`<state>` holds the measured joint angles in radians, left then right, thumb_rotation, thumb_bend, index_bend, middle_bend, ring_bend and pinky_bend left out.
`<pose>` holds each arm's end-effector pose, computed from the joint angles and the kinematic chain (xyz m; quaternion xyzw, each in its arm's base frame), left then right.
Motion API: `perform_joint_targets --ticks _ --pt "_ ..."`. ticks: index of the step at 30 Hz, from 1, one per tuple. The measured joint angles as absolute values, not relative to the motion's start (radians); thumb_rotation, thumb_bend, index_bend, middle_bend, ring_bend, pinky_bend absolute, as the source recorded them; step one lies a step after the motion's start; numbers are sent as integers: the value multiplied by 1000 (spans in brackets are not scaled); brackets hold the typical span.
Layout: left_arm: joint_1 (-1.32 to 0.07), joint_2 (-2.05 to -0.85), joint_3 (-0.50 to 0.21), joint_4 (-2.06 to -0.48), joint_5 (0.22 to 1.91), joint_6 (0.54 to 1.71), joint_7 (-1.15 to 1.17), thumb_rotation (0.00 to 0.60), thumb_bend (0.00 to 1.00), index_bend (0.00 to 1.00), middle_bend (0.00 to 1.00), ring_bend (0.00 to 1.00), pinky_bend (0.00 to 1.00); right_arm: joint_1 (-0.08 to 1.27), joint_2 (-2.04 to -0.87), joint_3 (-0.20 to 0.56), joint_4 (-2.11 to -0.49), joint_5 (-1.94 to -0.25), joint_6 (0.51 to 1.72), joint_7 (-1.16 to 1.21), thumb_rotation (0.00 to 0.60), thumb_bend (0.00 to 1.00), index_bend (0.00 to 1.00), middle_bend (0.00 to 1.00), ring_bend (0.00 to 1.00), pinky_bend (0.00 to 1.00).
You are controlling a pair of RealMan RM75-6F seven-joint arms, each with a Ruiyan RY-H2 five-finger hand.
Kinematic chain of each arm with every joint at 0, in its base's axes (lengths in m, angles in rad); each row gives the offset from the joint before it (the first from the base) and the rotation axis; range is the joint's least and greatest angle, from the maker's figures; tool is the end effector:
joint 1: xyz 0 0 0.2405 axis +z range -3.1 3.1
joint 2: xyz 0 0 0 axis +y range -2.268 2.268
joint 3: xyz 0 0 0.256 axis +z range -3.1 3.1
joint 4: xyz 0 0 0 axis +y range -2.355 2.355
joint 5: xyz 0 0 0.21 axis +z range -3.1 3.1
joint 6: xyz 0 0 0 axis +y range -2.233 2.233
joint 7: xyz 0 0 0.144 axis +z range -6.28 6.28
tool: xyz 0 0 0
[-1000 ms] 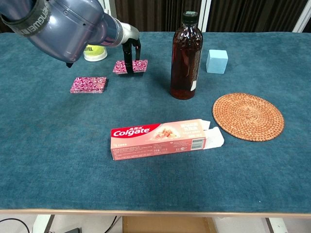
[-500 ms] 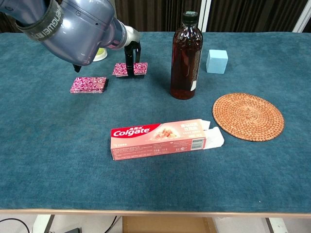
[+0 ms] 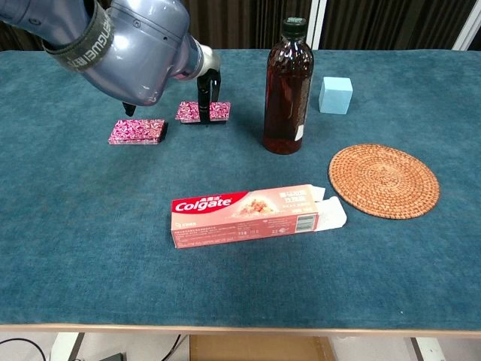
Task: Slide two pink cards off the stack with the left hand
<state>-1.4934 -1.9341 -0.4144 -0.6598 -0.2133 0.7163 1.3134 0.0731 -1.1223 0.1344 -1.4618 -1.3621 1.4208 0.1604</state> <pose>-0.0067 0.4858 -0.0722 -0.7223 -0.4014 -0.1519 0.5423 -0.3559 -0.1950 0.1893 0.5260 -0.4166 0.3840 0.6342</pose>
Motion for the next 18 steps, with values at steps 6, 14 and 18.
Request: perform_joint_targets --ticks 6,14,18 --pt "-1489 -1939 -436 -658 -212 722 1345 600 279 437 104 0 0 71 -1122 137 -1461 -1358 1423 162 600 112 132 63 126 234" --pt "-1483 -1942 -462 -661 -211 728 1382 600 213 406 102 0 0 71 -1121 139 -1463 -1355 1421 159 600 111 133 63 126 234" --pt "-1480 -1942 -475 -662 -204 730 1391 600 190 378 101 0 0 71 -1121 141 -1463 -1353 1422 160 600 111 133 63 126 234"
